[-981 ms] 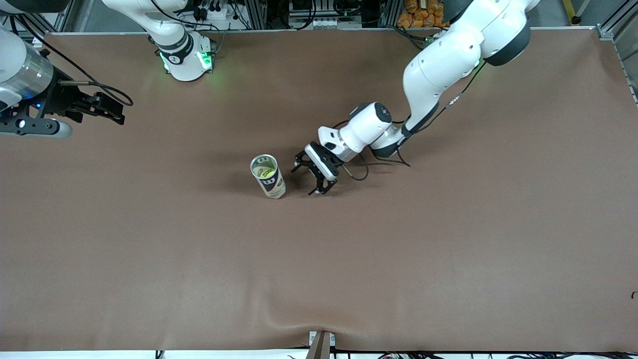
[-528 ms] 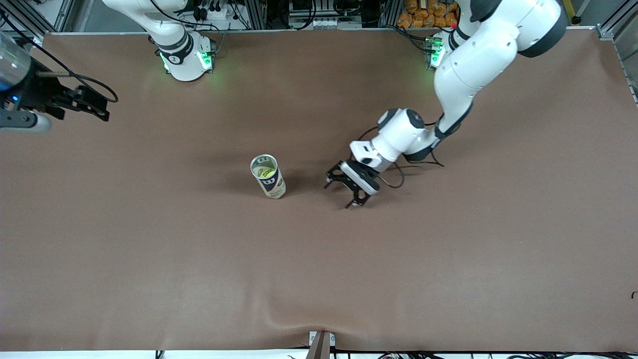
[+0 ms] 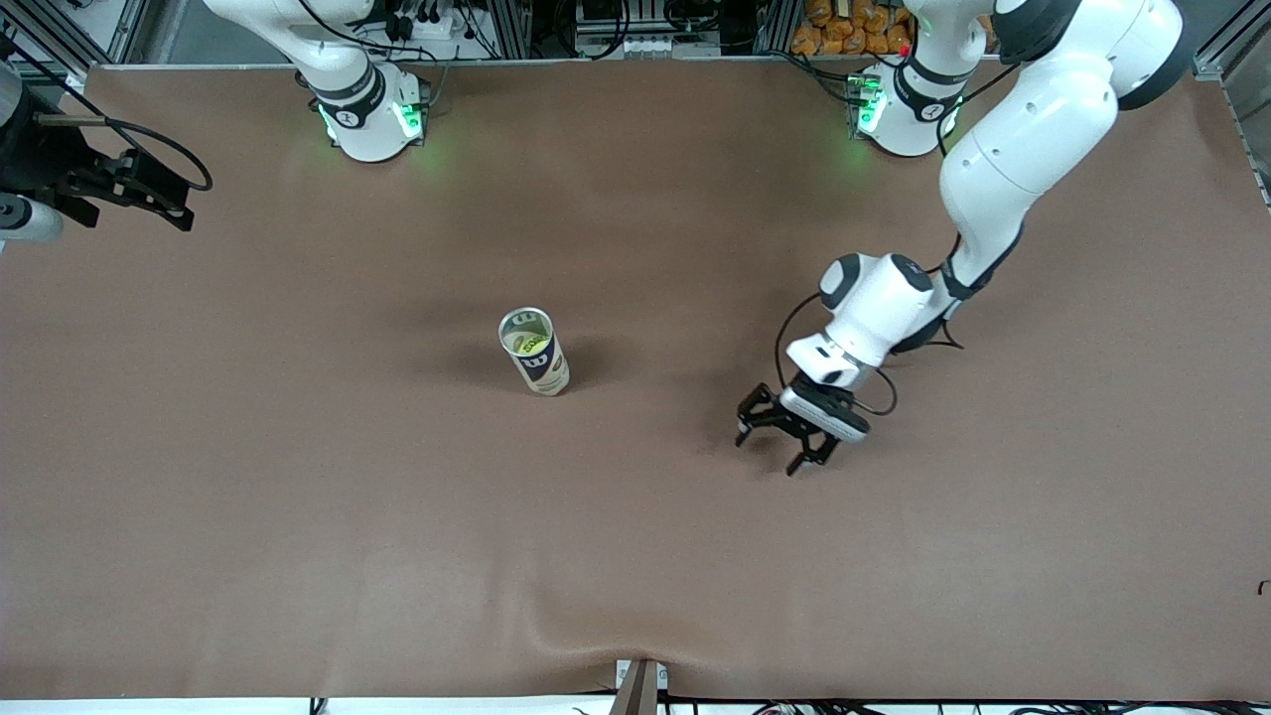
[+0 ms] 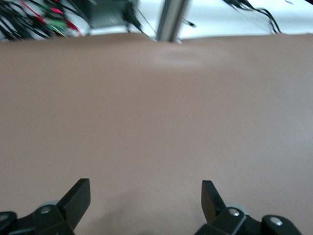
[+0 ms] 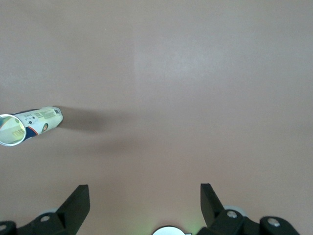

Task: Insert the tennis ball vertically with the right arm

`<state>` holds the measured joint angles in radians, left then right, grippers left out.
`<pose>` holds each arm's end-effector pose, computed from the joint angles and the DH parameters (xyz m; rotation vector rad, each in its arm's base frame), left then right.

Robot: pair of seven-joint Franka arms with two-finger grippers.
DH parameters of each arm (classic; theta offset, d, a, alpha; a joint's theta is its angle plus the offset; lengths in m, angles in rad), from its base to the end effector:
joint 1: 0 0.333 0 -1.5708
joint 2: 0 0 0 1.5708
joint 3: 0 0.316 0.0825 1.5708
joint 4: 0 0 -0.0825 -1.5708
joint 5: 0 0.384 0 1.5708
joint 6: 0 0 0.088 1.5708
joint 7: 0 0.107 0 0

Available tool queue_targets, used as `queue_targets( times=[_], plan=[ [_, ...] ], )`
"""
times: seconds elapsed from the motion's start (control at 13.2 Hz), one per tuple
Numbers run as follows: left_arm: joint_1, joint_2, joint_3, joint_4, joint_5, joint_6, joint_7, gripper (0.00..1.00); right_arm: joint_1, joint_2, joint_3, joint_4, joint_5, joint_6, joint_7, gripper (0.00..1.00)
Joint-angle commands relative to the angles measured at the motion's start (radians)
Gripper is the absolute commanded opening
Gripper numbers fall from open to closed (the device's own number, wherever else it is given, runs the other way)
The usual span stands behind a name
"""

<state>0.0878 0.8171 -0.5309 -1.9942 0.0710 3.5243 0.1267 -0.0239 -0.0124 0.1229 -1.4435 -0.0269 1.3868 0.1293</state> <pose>0.5925 -0.2485 0.1902 2.4940 -0.4269 1.0239 0.5282 0.0497 0.6744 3.1075 -0.0539 -0.0636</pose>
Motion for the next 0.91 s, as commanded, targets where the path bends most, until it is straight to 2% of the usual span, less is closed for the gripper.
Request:
queue_targets(
  times=[0.0,0.38,0.83],
  plan=[
    [0.036,-0.023,0.003,0.070,0.001,-0.089,-0.030,1.00,-0.010,0.022,0.007,0.035,-0.005,0.008,-0.010,1.00],
    [0.069,-0.030,0.002,0.256,-0.002,-0.390,-0.047,1.00,-0.017,0.022,0.006,0.035,-0.005,0.023,-0.008,1.00],
    [0.073,-0.065,0.034,0.500,0.013,-0.914,-0.073,1.00,-0.016,0.023,0.004,0.034,-0.004,0.023,-0.007,1.00]
  ],
)
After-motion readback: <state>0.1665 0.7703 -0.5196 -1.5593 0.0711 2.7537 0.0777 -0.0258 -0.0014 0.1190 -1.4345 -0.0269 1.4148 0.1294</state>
